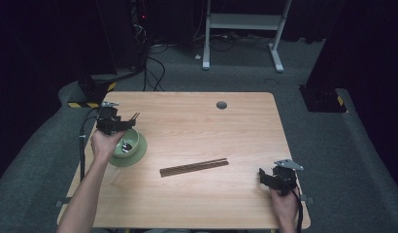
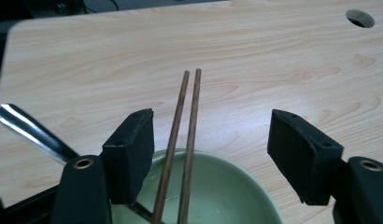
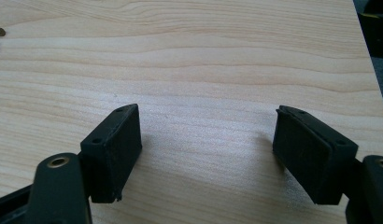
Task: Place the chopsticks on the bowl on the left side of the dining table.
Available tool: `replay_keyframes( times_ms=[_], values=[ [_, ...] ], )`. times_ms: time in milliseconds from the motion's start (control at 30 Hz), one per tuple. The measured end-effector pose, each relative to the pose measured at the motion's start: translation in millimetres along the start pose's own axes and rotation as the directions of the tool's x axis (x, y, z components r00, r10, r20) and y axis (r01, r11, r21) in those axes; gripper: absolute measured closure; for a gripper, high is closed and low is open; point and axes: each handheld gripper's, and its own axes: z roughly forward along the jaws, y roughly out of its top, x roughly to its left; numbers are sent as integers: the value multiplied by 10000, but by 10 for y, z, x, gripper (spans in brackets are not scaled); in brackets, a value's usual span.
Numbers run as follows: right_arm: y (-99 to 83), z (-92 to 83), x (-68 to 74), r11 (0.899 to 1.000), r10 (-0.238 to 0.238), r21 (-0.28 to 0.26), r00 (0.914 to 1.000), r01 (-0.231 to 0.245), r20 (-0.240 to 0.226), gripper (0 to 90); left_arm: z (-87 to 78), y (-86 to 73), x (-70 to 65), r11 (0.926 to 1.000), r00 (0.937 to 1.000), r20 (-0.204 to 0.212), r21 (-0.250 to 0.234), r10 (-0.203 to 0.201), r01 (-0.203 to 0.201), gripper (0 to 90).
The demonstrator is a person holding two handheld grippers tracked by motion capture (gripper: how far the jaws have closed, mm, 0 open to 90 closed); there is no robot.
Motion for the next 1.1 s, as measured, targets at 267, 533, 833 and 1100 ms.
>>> replay_keyframes(
  times_ms=[267,533,833,1100],
  values=[
    [0,0,-1,10000,-6,-2,10000,6,-2,235,138,-17,24,9996,9992,-391,293,-51,63,311],
    [0,0,-1,10000,-10,-3,10000,10,0,235,225,-29,0,9988,9982,-592,490,-53,82,309],
    [0,0,-1,10000,-7,-1,10000,7,-3,235,279,-38,-7,9979,9986,-531,638,-64,98,308],
    [0,0,-1,10000,-8,-3,10000,8,-2,235,329,-49,-47,9966,9989,-464,826,-18,56,310]
  ],
)
